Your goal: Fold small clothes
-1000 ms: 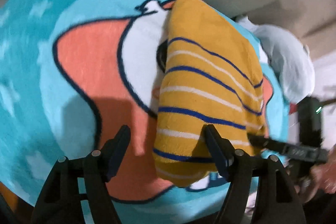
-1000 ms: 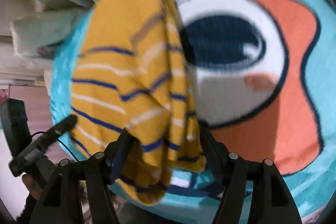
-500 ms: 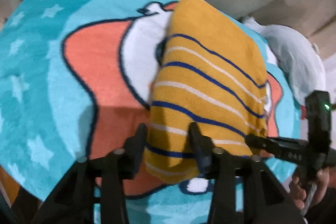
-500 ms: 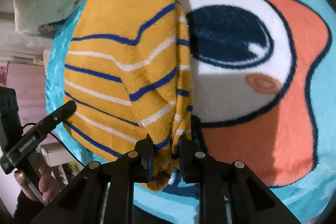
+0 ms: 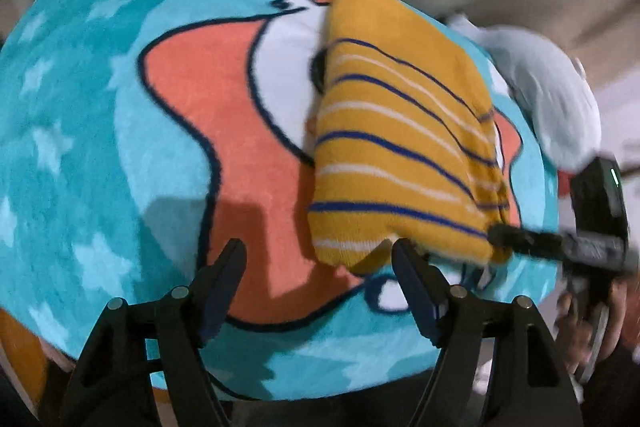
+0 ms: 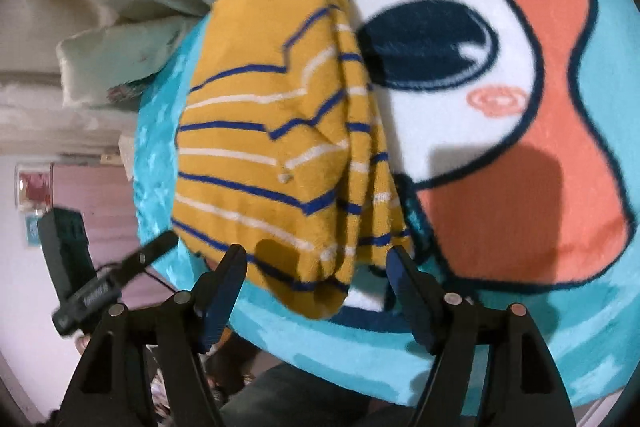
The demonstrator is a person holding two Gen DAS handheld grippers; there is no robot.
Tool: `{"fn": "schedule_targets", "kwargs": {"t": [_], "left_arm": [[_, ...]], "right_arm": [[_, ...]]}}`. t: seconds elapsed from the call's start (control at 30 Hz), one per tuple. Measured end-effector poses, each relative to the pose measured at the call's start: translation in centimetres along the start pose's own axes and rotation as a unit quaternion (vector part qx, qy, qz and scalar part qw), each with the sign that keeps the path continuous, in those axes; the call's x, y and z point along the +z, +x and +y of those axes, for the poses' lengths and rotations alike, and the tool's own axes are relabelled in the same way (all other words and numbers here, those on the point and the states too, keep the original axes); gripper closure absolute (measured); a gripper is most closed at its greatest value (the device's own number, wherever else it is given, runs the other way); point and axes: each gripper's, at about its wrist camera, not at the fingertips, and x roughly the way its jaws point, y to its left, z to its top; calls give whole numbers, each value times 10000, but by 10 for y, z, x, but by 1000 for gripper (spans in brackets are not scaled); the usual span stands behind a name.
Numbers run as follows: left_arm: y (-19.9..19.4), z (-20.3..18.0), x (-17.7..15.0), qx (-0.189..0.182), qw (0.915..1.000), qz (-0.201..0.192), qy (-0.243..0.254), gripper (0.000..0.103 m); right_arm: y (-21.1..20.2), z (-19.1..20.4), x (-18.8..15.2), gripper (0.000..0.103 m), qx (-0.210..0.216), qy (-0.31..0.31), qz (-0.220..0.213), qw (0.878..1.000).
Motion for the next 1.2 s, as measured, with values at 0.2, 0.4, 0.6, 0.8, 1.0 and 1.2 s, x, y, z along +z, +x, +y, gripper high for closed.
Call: {"fn": "schedule_targets", "kwargs": {"t": [0.2,0.4,0.6,0.8,1.0,1.2], "left_arm": [[20,-27,-19,167,9936,144,1106,29],[39,-27,-1,126,9963,250,815,64],[46,-21,1,116,9974,377,603,69],[52,-23,-9,344,9963,568,538,70],[31,-8,-32,357,9978,343,436,41],[3,-15,-51,565,9979,9,311,41]], "right_arm": [[9,3,-2,70,-544,141,-26,9984],[15,24,-1,87,-1070,-48,22,9942],[17,23,-3,93,-1459,-71,49,9893],[23,3,-8,93,-1441,-50,144,9894],[9,11,-10,71,-1251,-439,145,9911],[-37,15,-26,47,-1463,-552,-582,9860]]}}
